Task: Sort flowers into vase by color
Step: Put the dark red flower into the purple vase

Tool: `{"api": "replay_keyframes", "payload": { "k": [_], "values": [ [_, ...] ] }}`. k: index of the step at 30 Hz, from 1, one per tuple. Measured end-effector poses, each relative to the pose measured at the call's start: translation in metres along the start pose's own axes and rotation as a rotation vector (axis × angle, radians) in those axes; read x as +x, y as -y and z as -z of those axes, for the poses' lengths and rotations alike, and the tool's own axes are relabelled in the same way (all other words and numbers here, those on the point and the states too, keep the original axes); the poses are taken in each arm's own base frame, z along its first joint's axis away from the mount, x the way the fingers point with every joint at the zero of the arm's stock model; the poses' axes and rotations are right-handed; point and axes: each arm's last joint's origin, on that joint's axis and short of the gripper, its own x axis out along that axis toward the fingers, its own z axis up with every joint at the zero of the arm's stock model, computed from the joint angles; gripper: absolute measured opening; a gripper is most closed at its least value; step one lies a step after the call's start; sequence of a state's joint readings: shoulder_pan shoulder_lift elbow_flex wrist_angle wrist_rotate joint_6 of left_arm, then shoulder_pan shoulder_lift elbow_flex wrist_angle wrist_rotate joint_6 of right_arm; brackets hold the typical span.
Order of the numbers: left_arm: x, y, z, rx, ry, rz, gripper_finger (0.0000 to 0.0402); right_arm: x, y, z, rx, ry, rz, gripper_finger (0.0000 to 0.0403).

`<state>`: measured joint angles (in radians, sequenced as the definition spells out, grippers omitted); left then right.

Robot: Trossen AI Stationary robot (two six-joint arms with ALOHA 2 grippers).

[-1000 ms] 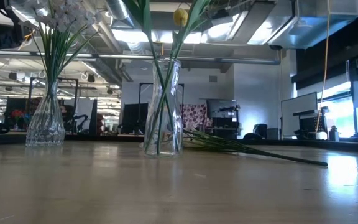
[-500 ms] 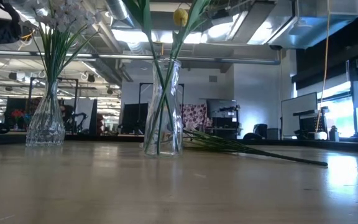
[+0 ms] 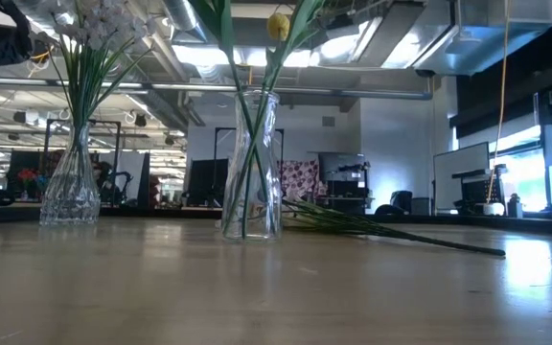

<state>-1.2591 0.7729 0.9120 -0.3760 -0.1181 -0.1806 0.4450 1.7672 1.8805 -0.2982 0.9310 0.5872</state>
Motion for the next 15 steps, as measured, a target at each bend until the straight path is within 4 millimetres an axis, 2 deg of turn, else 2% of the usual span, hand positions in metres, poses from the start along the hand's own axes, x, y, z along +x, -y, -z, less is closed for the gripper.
{"api": "replay_keyframes", "payload": {
  "k": [4,8,11,15],
  "values": [
    [0.005,-0.003,0.018,-0.047,0.009,0.002,0.0079,0.0,0.002,0.002,0.014,-0.018,0.012,0.0292],
    [-0.001,-0.007,0.032,-0.105,0.009,-0.017,0.0108,0.0,0.003,0.004,0.034,-0.029,0.021,0.0292],
    [-0.008,-0.01,0.042,-0.161,-0.058,-0.047,0.0124,0.0,0.003,0.005,0.039,-0.033,0.024,0.0292],
    [-0.019,-0.008,0.031,-0.2,-0.056,-0.029,0.0133,0.0,0.003,0.005,0.038,-0.035,0.025,0.0292]
  ]
}}
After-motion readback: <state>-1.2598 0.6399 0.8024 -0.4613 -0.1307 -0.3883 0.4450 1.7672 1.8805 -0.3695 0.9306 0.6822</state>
